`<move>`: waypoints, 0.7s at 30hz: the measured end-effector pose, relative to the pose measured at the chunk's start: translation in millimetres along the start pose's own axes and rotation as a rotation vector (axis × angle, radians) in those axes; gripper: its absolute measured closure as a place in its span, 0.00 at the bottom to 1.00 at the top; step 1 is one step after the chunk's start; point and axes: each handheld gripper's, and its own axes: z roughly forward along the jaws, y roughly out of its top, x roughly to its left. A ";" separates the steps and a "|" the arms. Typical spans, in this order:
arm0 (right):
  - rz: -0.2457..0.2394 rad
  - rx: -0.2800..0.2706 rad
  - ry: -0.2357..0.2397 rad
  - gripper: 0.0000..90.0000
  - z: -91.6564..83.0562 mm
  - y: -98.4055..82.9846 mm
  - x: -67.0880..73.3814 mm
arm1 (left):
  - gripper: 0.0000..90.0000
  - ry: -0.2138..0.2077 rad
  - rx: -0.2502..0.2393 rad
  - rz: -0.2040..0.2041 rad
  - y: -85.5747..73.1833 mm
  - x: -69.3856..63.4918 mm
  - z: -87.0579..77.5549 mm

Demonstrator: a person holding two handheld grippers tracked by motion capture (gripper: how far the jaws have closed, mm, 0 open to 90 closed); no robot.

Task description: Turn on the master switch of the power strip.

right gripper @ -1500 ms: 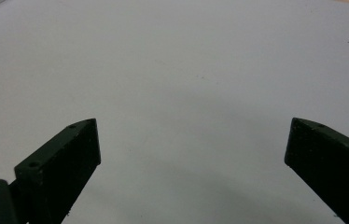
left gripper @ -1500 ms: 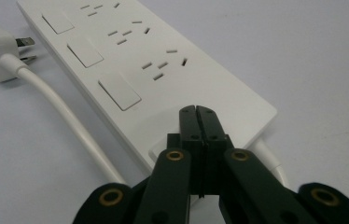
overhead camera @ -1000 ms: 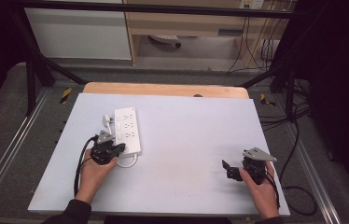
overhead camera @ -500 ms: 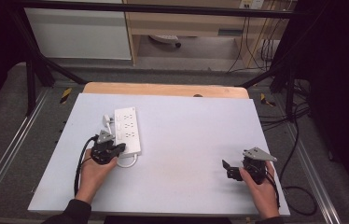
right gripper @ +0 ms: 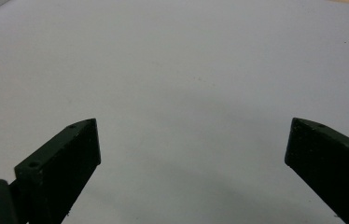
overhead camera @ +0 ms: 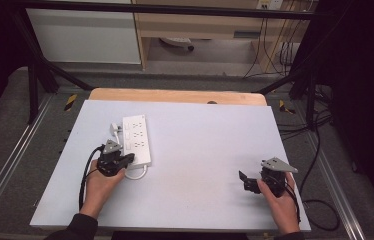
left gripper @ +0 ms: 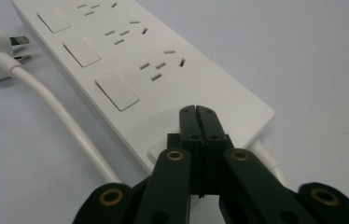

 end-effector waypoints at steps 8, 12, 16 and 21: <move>0.002 0.004 -0.002 0.04 0.2 -0.5 0.1 | 1.00 -0.002 -0.004 -0.006 -0.6 0.2 -0.1; 0.001 0.004 -0.002 0.04 0.1 -0.6 0.2 | 1.00 -0.001 -0.005 -0.004 -0.9 0.3 -0.2; 0.000 0.004 -0.003 0.04 0.2 -0.6 0.0 | 1.00 -0.003 -0.009 -0.005 -1.3 0.5 -0.2; 0.000 0.006 -0.005 0.04 0.5 -1.0 0.0 | 1.00 -0.006 -0.011 -0.008 -1.4 1.0 -0.5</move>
